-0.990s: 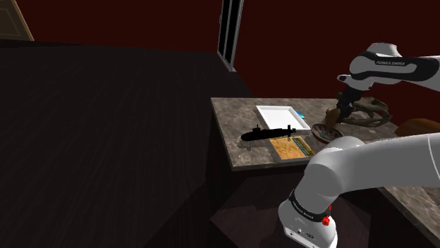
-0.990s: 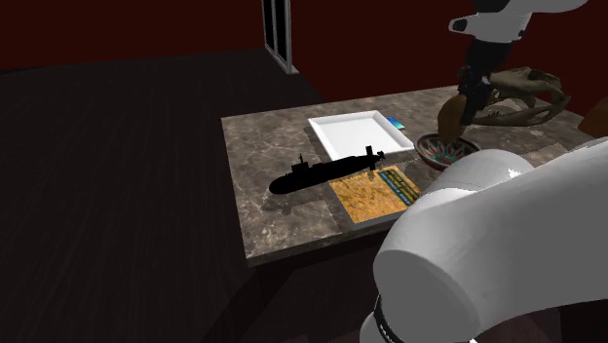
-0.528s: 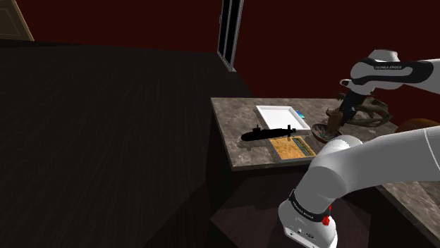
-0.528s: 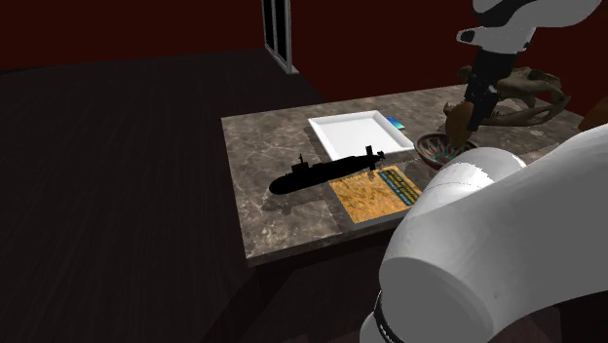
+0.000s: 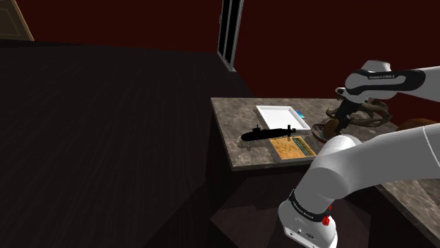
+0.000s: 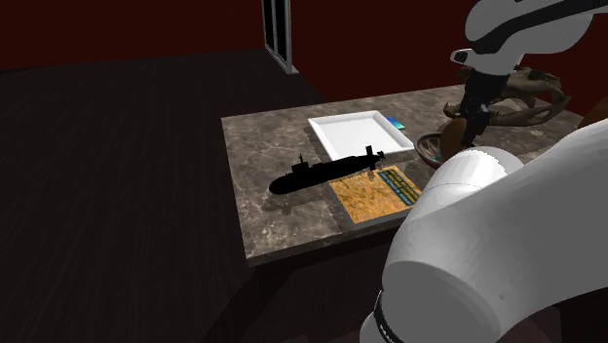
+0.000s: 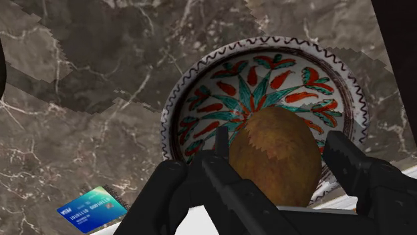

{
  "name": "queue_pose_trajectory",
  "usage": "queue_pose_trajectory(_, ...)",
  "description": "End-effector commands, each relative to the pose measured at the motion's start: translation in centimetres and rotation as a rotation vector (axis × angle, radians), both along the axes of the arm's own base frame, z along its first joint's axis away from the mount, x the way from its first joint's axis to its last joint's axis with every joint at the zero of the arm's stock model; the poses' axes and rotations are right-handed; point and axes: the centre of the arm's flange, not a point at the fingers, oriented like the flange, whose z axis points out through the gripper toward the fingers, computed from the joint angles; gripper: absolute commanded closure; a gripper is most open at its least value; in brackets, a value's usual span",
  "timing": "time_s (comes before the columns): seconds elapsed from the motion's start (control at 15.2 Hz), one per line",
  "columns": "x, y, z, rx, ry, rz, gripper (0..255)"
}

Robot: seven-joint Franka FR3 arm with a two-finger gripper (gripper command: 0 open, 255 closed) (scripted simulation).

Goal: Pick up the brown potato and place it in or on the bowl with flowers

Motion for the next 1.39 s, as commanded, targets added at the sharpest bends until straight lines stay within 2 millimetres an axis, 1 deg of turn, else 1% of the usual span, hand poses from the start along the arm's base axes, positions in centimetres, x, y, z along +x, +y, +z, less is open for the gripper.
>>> queue_pose_trajectory(0.0, 0.0, 0.0, -0.4, 0.0, 0.0, 0.0, 255)
queue_pose_trajectory(0.4, 0.0, 0.0, -0.4, 0.0, 0.0, 0.0, 255)
queue_pose_trajectory(0.46, 0.0, 0.0, -0.4, 0.0, 0.0, 0.0, 0)
queue_pose_trajectory(0.79, 0.0, 0.0, -0.4, 0.0, 0.0, 0.0, 0)
queue_pose_trajectory(0.99, 0.0, -0.2, 3.5, 0.0, 0.0, 0.0, 0)
queue_pose_trajectory(1.06, 0.0, -0.2, 4.6, 0.0, 0.0, 0.0, 0)
queue_pose_trajectory(1.32, 0.0, -0.2, 4.6, 0.0, 0.0, 0.0, 0)
